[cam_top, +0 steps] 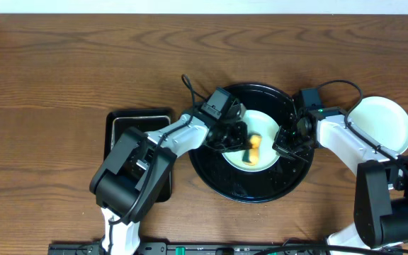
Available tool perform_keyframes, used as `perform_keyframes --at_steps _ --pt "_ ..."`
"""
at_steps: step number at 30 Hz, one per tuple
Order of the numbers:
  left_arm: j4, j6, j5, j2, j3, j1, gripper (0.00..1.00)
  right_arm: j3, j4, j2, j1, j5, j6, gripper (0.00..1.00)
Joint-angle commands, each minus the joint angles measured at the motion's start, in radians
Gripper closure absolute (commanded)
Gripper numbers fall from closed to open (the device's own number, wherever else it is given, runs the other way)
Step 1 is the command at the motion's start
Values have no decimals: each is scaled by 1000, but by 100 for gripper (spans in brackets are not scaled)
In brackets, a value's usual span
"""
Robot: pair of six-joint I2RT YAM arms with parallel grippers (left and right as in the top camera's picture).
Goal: Clean dirty plates on tray and stack at the side
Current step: 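Scrub the remaining blue plate with the sponge in the left gripper, then return the sponge with the left gripper to the black rectangular tray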
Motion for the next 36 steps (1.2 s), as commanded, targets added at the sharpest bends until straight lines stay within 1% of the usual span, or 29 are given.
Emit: perform_keyframes --at_steps 1,5,8,12,15,21,29,36 --pt "-74 74 -143 18 -8 45 93 -13 -13 19 -16 64 -16 99" --pt "-135 110 -198 18 -8 109 93 -13 -13 19 -16 64 -19 99" --pt "-143 128 -205 18 -8 150 93 -13 -13 19 -16 64 -19 99" --pt "-142 148 -269 18 -5 180 93 -13 -13 19 -16 64 -19 99" --pt "-141 193 -325 18 4 180 92 -13 -13 19 -16 64 -19 99" --pt "-138 233 -430 18 50 177 93 -13 -13 19 -16 65 -23 99" --pt "-204 293 -513 2 171 177 93 -13 -24 19 -16 65 -27 99" --pt "-251 334 -565 -34 206 177 93 -13 -24 19 -16 71 -27 99"
